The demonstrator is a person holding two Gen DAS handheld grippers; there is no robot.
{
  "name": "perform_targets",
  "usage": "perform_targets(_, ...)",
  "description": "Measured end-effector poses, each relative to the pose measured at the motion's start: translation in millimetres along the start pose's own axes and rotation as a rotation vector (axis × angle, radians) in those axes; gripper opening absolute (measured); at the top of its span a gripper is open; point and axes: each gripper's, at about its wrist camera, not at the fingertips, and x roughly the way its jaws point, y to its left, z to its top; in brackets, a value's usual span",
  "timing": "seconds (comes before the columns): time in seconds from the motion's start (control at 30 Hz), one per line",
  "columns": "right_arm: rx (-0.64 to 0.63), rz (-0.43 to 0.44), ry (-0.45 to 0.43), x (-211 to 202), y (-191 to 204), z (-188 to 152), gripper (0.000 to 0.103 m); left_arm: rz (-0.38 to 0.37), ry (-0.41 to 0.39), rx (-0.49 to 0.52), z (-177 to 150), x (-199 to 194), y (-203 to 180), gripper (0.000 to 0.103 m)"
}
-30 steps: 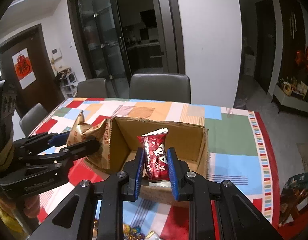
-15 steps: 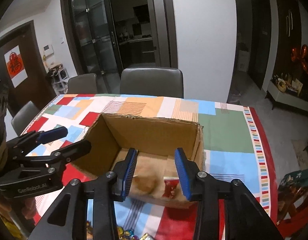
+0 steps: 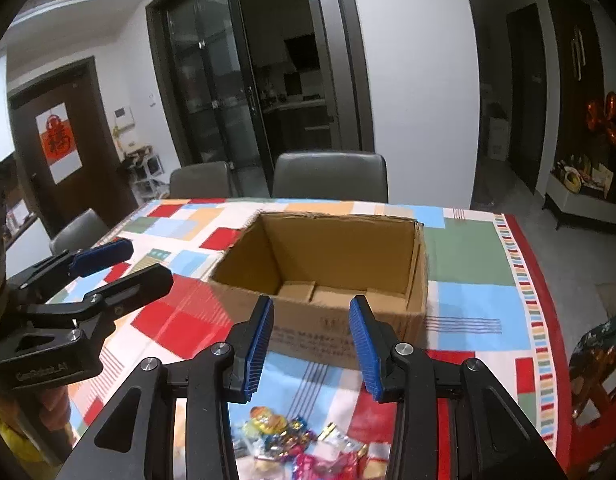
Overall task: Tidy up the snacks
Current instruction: 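Move both tools back toward the snack pile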
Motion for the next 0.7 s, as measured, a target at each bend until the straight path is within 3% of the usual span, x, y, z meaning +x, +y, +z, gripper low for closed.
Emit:
perform_targets(0.23, -0.012, 0.001, -0.050, -28.6, 19.1, -31.8, 0.041, -0.004, -0.026, 0.017, -35.1, -33.3, -0.4, 0.074)
perform_targets(0.53, -0.018, 0.025, -0.042, -41.7, 43.0, -80.8, 0.041, 0.005, -0.023, 0.047, -80.8, -55.7, 0.2, 0.074)
perform_targets(0.7, -0.024, 0.022, -0.024, -40.4, 50.3, -105.3, 0.047, 0.013, 0.010, 0.064, -112.5, -60.3, 0.2, 0.074)
